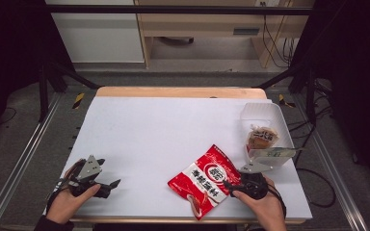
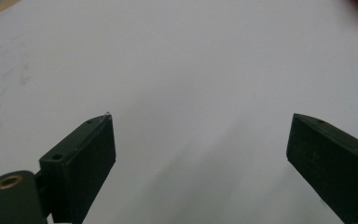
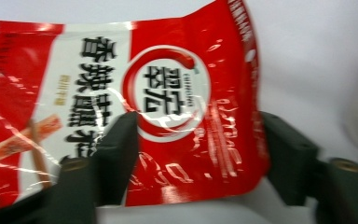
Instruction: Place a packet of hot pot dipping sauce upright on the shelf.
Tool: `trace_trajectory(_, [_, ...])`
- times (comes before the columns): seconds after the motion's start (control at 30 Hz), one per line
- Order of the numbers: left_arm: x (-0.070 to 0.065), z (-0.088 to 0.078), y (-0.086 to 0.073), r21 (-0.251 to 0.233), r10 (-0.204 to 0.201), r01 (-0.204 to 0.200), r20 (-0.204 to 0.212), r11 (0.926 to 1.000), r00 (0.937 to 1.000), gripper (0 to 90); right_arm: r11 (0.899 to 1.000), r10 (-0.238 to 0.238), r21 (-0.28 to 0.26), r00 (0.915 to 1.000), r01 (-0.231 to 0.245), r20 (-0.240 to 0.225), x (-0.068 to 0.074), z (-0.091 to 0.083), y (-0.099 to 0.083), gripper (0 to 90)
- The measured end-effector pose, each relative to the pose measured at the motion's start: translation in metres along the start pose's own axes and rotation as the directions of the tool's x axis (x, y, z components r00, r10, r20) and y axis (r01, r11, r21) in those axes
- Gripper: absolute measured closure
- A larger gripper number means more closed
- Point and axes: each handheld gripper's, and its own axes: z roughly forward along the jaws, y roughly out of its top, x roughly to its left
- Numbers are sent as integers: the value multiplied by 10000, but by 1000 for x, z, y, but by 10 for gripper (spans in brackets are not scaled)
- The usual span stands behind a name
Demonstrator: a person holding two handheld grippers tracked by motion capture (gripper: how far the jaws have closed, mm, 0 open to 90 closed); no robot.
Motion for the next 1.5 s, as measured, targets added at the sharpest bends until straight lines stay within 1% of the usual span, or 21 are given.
trace_trajectory(0.03, [0,0,0,6,-2,2,11,10000,10000,78,10000,-51,25,9999,50,95,-2,-1,1,503])
trace_trajectory(0.07, [1,1,0,32,-7,7,9,10000,10000,78,9999,-108,31,9995,107,280,-2,-2,3,598])
trace_trajectory(0.13, [1,1,0,22,-37,37,16,10000,10000,78,9992,-403,22,9975,402,587,-3,-3,8,726])
trace_trajectory(0.23, [1,0,0,56,-13,13,12,10000,10000,78,9966,-818,186,9929,805,861,-2,-1,15,871])
trace_trajectory(0.27, [1,0,0,45,-20,20,-1,10000,10000,78,9945,-1041,191,9900,1027,947,-1,0,18,900])
trace_trajectory(0.37, [1,-1,0,42,-34,34,2,10000,10000,78,9887,-1496,272,9817,1474,1180,5,1,30,900])
trace_trajectory(0.43, [2,-1,1,35,-63,63,38,10000,10000,78,9825,-1863,238,9739,1848,1298,9,2,40,900])
trace_trajectory(0.5, [3,-2,1,17,-83,83,23,10000,10000,78,9757,-2181,85,9670,2190,1318,16,3,55,900])
trace_trajectory(0.6, [3,-4,2,25,-72,72,32,10000,10000,79,9611,-2736,-36,9543,2760,1198,27,7,80,900])
trace_trajectory(0.67, [3,-5,3,-4,-72,72,39,10000,10000,79,9553,-2923,-129,9500,2954,1102,31,10,93,900])
trace_trajectory(0.73, [3,-6,4,-31,-48,49,72,10000,10000,78,9497,-3080,-318,9475,3116,860,35,14,107,900])
trace_trajectory(0.83, [2,-6,6,-144,-28,31,179,9999,9998,78,9390,-3370,-486,9391,3404,665,40,18,126,900])
trace_trajectory(0.9, [0,-7,8,-176,33,-29,226,9998,9997,74,9329,-3521,-593,9343,3551,547,45,19,137,900])
trace_trajectory(0.93, [-1,-7,9,-215,37,-32,245,9998,9997,73,9281,-3635,-660,9302,3664,510,48,19,142,900])
trace_trajectory(0.97, [-1,-8,11,-270,47,-39,304,9996,9995,73,9268,-3669,-685,9292,3693,457,50,19,145,900])
trace_trajectory(1.07, [-3,-8,21,-397,143,-130,327,9991,9994,73,9170,-3896,-797,9205,3908,311,56,18,155,900])
trace_trajectory(1.13, [-3,-8,29,-449,124,-111,267,9989,9996,73,9146,-3945,-882,9187,3946,202,58,17,162,900])
trace_trajectory(1.2, [-1,-8,37,-381,302,-293,230,9988,9993,74,9128,-3976,-994,9175,3961,48,60,15,168,900])
trace_trajectory(1.33, [1,-5,56,-252,645,-636,380,9977,9972,77,9080,-4082,-1073,9129,4050,-85,62,11,176,900])
trace_trajectory(1.47, [2,-1,78,-427,942,-915,664,9949,9933,81,9056,-4124,-1208,9106,4066,-267,61,9,183,900])
trace_trajectory(1.5, [2,0,82,-472,992,-960,703,9943,9926,84,9084,-4064,-1205,9132,4004,-292,61,9,184,900])
